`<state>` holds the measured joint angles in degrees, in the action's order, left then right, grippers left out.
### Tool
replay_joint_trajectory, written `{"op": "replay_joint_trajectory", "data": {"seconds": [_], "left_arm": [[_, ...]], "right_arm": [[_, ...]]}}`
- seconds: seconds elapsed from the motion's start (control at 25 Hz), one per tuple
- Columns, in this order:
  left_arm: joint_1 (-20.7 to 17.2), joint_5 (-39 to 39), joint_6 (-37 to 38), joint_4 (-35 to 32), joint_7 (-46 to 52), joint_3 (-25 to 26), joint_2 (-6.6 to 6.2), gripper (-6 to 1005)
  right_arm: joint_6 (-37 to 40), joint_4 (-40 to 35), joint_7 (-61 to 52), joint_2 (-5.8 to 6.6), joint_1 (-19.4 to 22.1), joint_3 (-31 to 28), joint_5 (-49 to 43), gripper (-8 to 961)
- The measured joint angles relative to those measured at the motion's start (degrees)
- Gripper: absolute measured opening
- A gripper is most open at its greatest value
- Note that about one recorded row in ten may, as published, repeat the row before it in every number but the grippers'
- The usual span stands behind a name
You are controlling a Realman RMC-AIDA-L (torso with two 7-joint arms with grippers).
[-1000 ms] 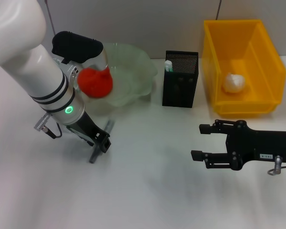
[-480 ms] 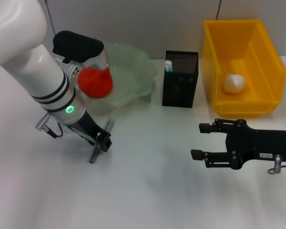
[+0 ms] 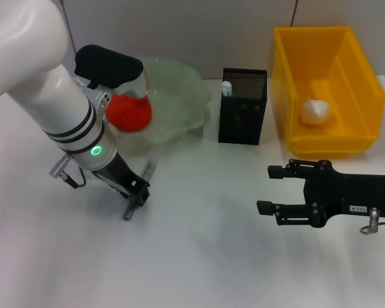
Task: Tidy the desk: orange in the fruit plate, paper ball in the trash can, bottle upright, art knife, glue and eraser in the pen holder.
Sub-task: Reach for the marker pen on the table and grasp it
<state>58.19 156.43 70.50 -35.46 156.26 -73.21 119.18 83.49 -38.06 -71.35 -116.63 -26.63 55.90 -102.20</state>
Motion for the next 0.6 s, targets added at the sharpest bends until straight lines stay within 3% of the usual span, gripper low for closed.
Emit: {"op": "replay_joint_trajectory", "data": {"seconds": [0.24, 0.6], "left_arm": [[0.0, -0.1, -0.2, 0.0, 0.0, -0.4, 0.00, 325], [0.0, -0.1, -0.4, 0.0, 0.0, -1.6, 0.00, 217]], "right_arm": [[0.1, 0.0, 0.0, 0.00, 0.0, 0.0, 0.1, 776], [0.3, -0.2, 0.0, 0.00, 0.0, 0.0, 0.2, 775]]}}
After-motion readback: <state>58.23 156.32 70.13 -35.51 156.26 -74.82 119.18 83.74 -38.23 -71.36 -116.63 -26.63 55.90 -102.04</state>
